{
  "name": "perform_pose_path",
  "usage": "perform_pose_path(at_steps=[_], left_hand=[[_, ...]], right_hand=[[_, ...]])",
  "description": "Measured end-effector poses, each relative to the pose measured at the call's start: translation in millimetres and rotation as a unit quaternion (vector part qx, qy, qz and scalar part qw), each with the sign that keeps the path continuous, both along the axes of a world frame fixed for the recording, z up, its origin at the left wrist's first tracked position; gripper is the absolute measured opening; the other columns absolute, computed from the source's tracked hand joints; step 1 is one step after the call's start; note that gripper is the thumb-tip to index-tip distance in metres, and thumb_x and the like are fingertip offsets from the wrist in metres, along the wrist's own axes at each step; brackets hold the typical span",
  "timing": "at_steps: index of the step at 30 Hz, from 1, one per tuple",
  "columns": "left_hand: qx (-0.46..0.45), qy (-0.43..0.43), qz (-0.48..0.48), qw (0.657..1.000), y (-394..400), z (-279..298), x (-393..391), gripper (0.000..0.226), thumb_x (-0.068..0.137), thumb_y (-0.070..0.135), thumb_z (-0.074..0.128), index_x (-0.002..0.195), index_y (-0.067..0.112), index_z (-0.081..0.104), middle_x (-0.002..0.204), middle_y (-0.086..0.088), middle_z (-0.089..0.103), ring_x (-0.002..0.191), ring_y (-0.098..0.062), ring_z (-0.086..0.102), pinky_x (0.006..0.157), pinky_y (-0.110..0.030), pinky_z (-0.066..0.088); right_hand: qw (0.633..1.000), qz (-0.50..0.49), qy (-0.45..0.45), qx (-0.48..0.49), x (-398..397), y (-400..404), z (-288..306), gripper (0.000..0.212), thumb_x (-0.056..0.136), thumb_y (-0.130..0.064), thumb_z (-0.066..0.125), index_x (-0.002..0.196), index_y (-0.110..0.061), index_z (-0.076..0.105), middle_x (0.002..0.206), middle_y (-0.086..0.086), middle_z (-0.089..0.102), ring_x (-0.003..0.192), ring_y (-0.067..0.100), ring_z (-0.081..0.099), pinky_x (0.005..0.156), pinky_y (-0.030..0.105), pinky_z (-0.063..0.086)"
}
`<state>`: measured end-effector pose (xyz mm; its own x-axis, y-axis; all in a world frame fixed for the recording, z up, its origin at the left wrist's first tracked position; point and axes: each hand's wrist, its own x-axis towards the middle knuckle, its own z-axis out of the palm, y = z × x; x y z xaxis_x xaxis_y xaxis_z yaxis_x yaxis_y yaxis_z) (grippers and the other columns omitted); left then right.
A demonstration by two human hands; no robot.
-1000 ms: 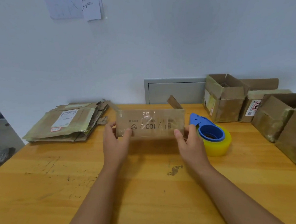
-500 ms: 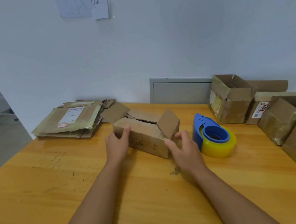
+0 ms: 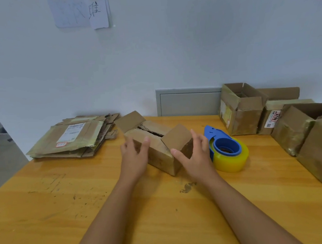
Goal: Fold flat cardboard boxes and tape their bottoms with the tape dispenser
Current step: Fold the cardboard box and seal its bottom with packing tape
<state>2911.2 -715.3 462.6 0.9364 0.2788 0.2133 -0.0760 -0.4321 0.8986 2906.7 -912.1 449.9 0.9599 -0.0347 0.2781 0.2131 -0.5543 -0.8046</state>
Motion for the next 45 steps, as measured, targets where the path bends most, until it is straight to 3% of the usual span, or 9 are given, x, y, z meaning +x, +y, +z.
perform_pose_path(at_steps=[5,9,13,17,20,24,28,35,45], left_hand=[[0.196,0.008,-0.079,0.977,-29,3,-13,0.097,0.074,0.089,0.035,0.147,0.025,0.044,0.160,0.006,0.017,0.149,-0.018,-0.002,0.119,-0.046,0.014],[0.074,0.016,-0.069,0.995,-20,13,-10,0.055,0.094,0.053,0.054,0.140,0.022,0.051,0.156,0.006,0.030,0.151,-0.027,0.003,0.120,-0.052,0.016],[-0.010,0.012,-0.144,0.989,10,26,-19,0.058,0.091,0.042,0.066,0.144,0.035,0.045,0.143,0.027,0.025,0.149,-0.013,0.018,0.116,-0.045,0.032],[0.062,0.022,-0.263,0.963,27,34,-34,0.038,0.088,0.044,0.062,0.126,0.039,0.062,0.139,0.035,0.046,0.140,0.012,0.024,0.116,-0.032,0.026],[0.110,0.065,-0.289,0.949,33,33,-45,0.057,0.094,0.073,0.021,0.126,0.048,0.062,0.150,0.031,0.036,0.143,0.012,0.012,0.116,-0.031,0.011],[0.123,0.072,-0.289,0.946,36,33,-46,0.056,0.094,0.072,0.018,0.123,0.054,0.061,0.133,0.053,0.034,0.140,0.014,0.013,0.111,-0.030,0.012],[0.226,0.033,-0.292,0.929,30,25,-39,0.039,0.093,0.050,0.057,0.132,0.046,0.056,0.154,0.025,0.028,0.146,0.006,0.002,0.121,-0.038,0.012],[0.435,-0.055,-0.134,0.889,24,21,-43,0.054,0.085,0.072,0.051,0.133,0.048,0.052,0.161,0.007,0.023,0.146,-0.019,0.021,0.107,-0.043,0.040],[0.367,-0.137,-0.025,0.920,17,13,-49,0.095,0.075,0.076,0.048,0.151,0.021,0.032,0.155,-0.002,0.032,0.127,-0.019,0.051,0.088,-0.032,0.052]], right_hand=[[0.998,0.032,0.055,0.030,5,1,5,0.112,0.071,-0.084,0.053,0.158,-0.034,0.004,0.162,-0.012,0.005,0.149,0.017,0.012,0.119,0.046,0.026],[0.994,0.050,0.028,0.090,2,-2,3,0.078,0.089,-0.059,0.055,0.155,-0.036,0.021,0.127,-0.009,0.042,0.116,0.011,0.049,0.095,0.033,0.049],[0.993,0.086,0.018,0.078,-4,-4,6,0.068,0.088,-0.058,0.053,0.150,-0.039,0.033,0.104,-0.015,0.050,0.092,-0.004,0.053,0.073,0.018,0.043],[0.984,0.137,0.022,0.108,-11,1,15,0.049,0.082,-0.078,0.039,0.123,-0.054,0.053,0.120,-0.037,0.045,0.113,-0.016,0.045,0.089,0.016,0.047],[0.978,0.134,0.045,0.151,-11,3,19,0.064,0.093,-0.075,0.024,0.104,-0.034,0.072,0.122,-0.026,0.058,0.118,-0.005,0.050,0.103,0.032,0.045],[0.984,0.158,0.059,0.056,-12,-5,23,0.026,0.102,-0.040,0.050,0.121,-0.032,0.067,0.133,-0.021,0.051,0.123,-0.001,0.047,0.110,0.039,0.042],[0.964,0.241,0.070,-0.084,-13,-17,25,0.051,0.097,-0.039,0.061,0.145,-0.037,0.042,0.145,-0.020,0.029,0.135,0.004,0.033,0.109,0.030,0.039],[0.943,0.228,0.026,-0.243,-16,-6,31,0.043,0.100,-0.039,0.050,0.139,-0.055,0.040,0.144,-0.023,0.016,0.140,0.014,0.022,0.110,0.037,0.037],[0.898,0.216,-0.002,-0.385,-21,7,52,0.047,0.099,-0.048,0.033,0.146,-0.056,0.027,0.159,-0.022,-0.014,0.138,0.023,0.032,0.095,0.041,0.047]])
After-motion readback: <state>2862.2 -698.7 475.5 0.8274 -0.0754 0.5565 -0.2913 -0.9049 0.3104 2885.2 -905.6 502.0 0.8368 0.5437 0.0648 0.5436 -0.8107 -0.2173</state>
